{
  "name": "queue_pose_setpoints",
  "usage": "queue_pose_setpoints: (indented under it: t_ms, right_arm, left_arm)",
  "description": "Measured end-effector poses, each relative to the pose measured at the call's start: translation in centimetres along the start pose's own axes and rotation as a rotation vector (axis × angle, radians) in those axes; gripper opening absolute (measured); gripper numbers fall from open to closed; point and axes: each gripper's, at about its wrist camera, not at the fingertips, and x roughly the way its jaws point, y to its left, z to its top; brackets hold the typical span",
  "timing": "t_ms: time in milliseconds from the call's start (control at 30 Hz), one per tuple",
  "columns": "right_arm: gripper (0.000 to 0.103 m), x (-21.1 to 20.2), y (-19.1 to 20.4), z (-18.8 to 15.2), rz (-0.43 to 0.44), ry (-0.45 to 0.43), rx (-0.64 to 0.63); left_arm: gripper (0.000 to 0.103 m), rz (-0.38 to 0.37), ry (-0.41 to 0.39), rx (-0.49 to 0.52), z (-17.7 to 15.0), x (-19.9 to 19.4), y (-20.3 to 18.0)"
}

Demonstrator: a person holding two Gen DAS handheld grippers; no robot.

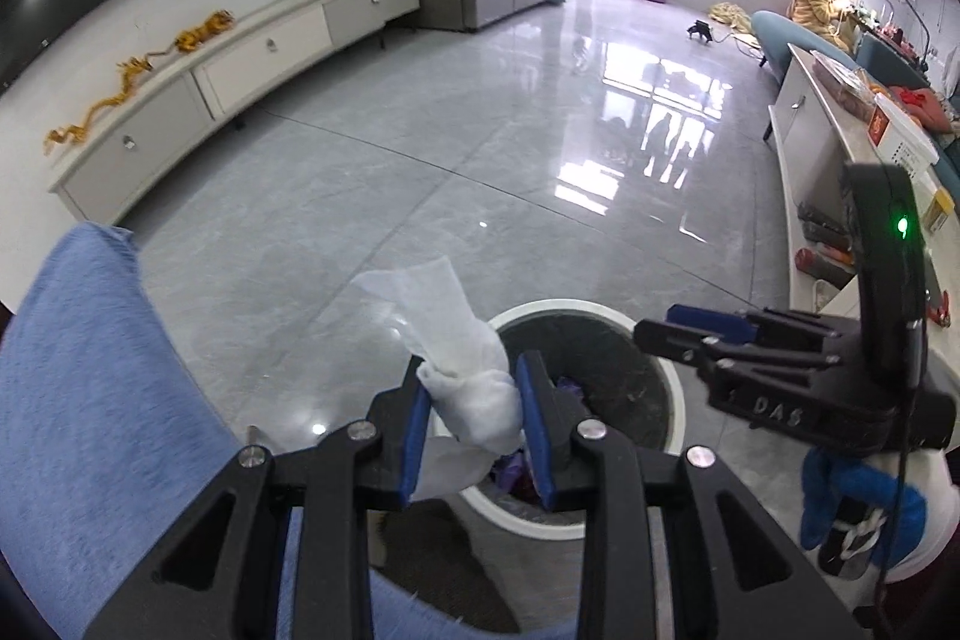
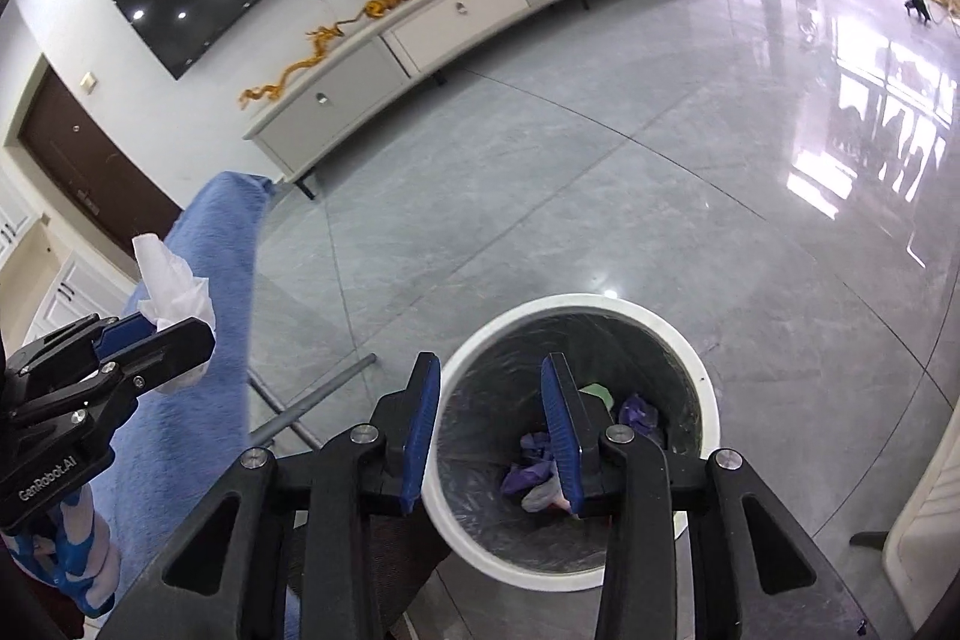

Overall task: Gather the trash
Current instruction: 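Carry both items over the trash bin and open both tools to drop them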

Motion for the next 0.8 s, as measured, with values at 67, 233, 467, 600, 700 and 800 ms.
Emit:
queue_pose_setpoints:
  t_ms: [67, 233, 467, 600, 700, 800]
  right_arm:
    - [0.036, 0.4, -0.5, 0.1, -0.013, 0.004, 0.012]
    - [0.041, 0.4, -1.1, 0.3, -0.052, -0.008, 0.027]
    - [0.042, -1.7, -2.0, -0.7, -0.095, -0.03, 0.066]
    - [0.043, -3.0, -2.1, -1.3, -0.104, -0.042, 0.083]
    - [0.047, -4.0, -1.5, -1.5, -0.104, -0.051, 0.078]
    - [0.053, -4.9, -0.3, -1.5, -0.117, -0.065, 0.058]
  left_arm:
    - [0.029, -0.024, 0.011, -0.016, 0.3, 0.7, 0.1]
    - [0.056, -0.087, 0.023, -0.053, 1.1, 1.7, -0.1]
    - [0.06, -0.113, 0.012, -0.073, 1.6, 1.6, -0.3]
    - [0.06, -0.098, -0.01, -0.098, 1.6, 0.8, 0.0]
    - [0.062, -0.068, -0.029, -0.107, 1.2, -0.5, 0.2]
    - [0.068, -0.015, -0.069, -0.119, 0.3, -2.2, 0.4]
